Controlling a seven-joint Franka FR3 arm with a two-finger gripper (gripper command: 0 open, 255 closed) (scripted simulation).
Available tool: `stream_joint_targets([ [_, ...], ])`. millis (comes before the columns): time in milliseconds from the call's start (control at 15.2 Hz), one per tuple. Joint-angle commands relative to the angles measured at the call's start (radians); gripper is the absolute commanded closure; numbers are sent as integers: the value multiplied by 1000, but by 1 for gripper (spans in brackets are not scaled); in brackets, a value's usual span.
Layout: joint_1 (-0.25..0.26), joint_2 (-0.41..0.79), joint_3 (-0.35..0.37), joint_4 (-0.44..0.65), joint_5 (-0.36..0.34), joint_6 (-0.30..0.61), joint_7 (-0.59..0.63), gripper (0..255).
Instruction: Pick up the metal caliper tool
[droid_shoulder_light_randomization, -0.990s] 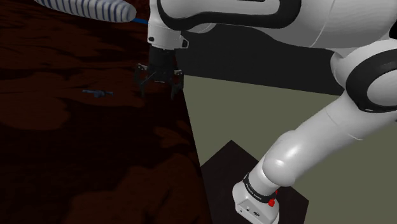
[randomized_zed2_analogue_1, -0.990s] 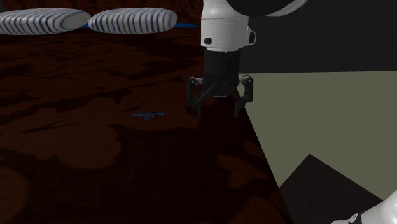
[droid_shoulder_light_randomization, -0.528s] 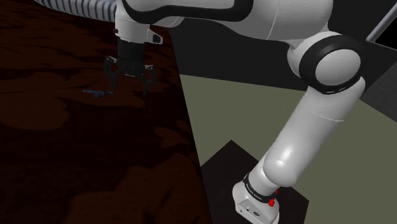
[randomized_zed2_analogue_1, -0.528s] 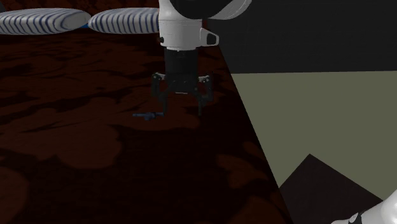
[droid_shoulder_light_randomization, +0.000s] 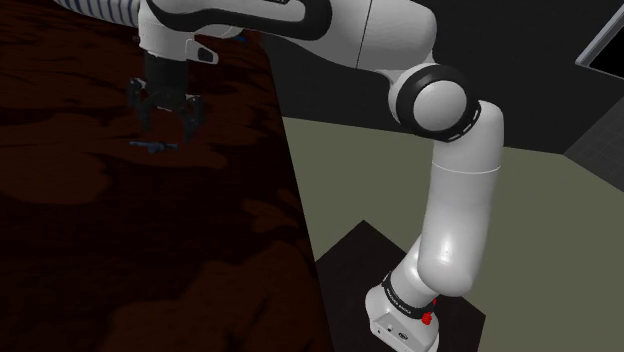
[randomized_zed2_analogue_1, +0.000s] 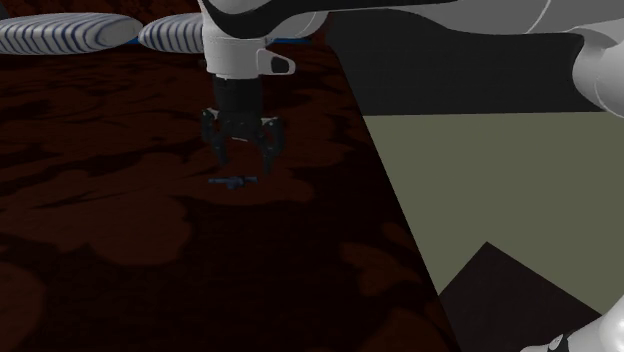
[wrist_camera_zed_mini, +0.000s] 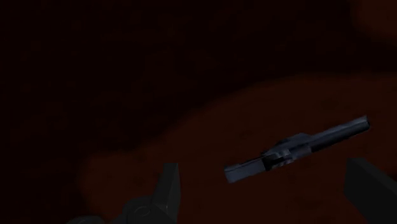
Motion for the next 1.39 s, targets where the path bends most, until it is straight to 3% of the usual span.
stream_joint_targets([
  [0,15,40,-6,40,-14,0,19,0],
  [528,4,34,-8,-58,-11,91,7,0],
  [594,4,33,-8,-61,-10,94,7,255],
  [1320,7,34,-8,-31,-11,64,10,255],
])
